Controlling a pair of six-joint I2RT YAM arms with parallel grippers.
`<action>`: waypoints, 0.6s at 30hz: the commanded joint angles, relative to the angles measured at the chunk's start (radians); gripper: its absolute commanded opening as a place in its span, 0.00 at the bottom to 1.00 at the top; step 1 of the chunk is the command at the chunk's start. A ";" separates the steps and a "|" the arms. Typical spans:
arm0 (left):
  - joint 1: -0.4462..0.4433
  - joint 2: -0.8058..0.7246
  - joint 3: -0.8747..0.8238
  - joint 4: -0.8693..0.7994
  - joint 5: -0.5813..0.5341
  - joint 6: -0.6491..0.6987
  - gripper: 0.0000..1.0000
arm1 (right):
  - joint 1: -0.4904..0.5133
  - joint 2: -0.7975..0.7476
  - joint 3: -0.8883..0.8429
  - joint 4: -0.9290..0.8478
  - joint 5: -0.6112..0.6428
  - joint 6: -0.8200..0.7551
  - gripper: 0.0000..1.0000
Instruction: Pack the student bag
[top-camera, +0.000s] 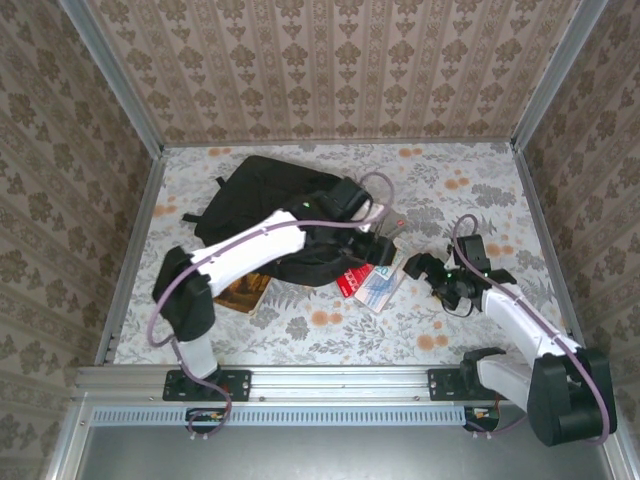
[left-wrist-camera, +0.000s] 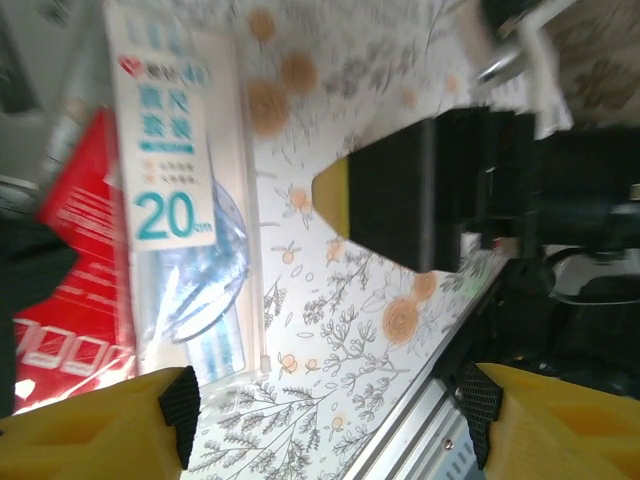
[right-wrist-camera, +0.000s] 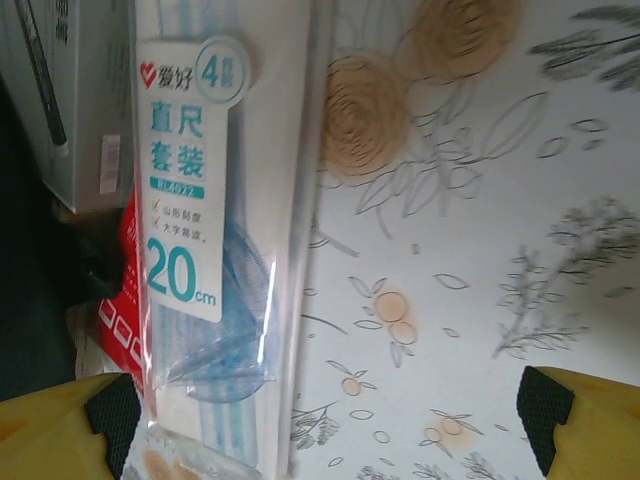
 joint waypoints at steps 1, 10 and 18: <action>-0.009 0.051 -0.008 0.039 -0.002 -0.033 0.74 | -0.053 -0.087 -0.033 -0.067 0.083 0.044 1.00; 0.007 0.215 0.060 0.015 -0.109 -0.009 0.79 | -0.177 -0.134 -0.087 0.038 -0.103 0.073 0.94; 0.012 0.307 0.082 0.018 -0.158 -0.008 0.79 | -0.175 0.026 -0.100 0.284 -0.242 0.168 0.49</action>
